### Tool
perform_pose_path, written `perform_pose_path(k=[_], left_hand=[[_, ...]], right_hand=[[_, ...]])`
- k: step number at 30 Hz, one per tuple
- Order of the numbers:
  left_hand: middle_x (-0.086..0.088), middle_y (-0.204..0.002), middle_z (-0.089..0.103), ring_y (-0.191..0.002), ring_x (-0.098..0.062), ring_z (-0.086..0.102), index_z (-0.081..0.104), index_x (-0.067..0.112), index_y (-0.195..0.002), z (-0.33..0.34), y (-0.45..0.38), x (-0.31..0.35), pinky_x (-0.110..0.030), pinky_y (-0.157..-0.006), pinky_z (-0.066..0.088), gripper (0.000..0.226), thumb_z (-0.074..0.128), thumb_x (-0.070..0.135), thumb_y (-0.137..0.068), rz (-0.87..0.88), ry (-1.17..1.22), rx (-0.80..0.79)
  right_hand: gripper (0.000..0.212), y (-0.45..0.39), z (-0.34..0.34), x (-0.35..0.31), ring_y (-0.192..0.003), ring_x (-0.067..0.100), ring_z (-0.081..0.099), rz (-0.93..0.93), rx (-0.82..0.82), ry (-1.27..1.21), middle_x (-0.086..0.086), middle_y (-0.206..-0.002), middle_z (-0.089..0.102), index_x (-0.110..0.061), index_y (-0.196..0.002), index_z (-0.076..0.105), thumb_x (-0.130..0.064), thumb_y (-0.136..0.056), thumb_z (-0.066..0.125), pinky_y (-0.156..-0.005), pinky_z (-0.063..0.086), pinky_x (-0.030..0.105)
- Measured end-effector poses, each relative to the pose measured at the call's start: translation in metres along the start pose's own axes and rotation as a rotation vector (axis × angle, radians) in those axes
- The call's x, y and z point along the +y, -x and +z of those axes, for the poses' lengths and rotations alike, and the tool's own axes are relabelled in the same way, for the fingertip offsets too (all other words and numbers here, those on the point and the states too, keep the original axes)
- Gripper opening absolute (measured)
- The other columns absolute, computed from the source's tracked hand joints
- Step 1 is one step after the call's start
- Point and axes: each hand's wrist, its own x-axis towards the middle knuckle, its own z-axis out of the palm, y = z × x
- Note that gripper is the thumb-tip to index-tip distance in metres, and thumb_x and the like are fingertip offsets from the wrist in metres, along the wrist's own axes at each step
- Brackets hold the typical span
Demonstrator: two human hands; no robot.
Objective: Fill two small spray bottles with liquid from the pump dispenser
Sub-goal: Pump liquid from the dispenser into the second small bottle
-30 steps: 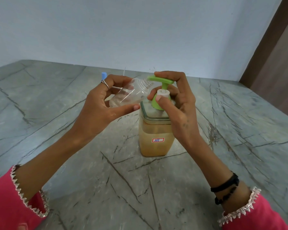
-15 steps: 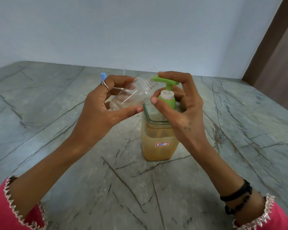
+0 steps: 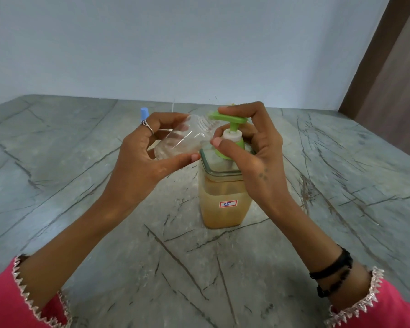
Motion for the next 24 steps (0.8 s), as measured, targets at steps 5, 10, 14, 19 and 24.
perform_pose_path(k=[5,10,14,19,24], left_hand=[[0.019,-0.103,0.06,-0.096,0.006,0.059,0.053,0.037,-0.104,0.0009,0.0006,0.0027,-0.01,-0.071,0.05,0.049,0.079,0.031,-0.063,-0.021,0.017,0.001],[0.013,-0.105,0.062,-0.097,-0.001,0.06,0.055,0.034,-0.106,-0.0004,0.0008,0.0016,-0.015,-0.074,0.053,0.05,0.08,0.03,-0.063,-0.035,0.039,-0.001],[0.012,-0.105,0.062,-0.097,-0.001,0.06,0.056,0.032,-0.106,-0.0006,0.0006,0.0036,-0.016,-0.074,0.054,0.05,0.081,0.03,-0.062,-0.043,0.044,0.003],[0.012,-0.105,0.063,-0.098,-0.005,0.06,0.057,0.034,-0.104,-0.003,-0.0004,0.0017,-0.017,-0.075,0.054,0.049,0.081,0.031,-0.061,-0.044,0.019,-0.026],[0.02,-0.1,0.062,-0.098,0.0,0.059,0.057,0.037,-0.101,-0.004,-0.0018,0.0017,-0.016,-0.078,0.053,0.046,0.075,0.032,-0.06,-0.059,-0.008,-0.052]], right_hand=[[0.037,0.0007,-0.0018,0.0052,-0.105,0.018,0.057,-0.166,0.052,0.211,0.004,-0.115,0.049,-0.02,-0.113,0.056,-0.004,-0.082,0.067,-0.083,0.054,0.04],[0.037,0.0026,-0.0016,0.008,-0.1,0.025,0.063,-0.283,0.055,0.294,-0.007,-0.12,0.043,-0.017,-0.118,0.054,-0.005,-0.085,0.065,-0.077,0.057,0.038],[0.035,0.0008,-0.0011,0.0061,-0.088,0.022,0.064,-0.312,0.081,0.313,-0.004,-0.111,0.052,-0.019,-0.109,0.058,0.002,-0.082,0.066,-0.068,0.055,0.037],[0.033,-0.0029,0.0016,0.0039,-0.084,0.016,0.063,-0.275,0.139,0.267,-0.008,-0.097,0.054,-0.021,-0.094,0.062,0.006,-0.076,0.068,-0.067,0.055,0.032],[0.03,-0.0043,0.0031,0.0032,-0.075,0.013,0.061,-0.241,0.169,0.283,-0.011,-0.085,0.053,-0.022,-0.084,0.064,0.006,-0.073,0.068,-0.059,0.052,0.027]])
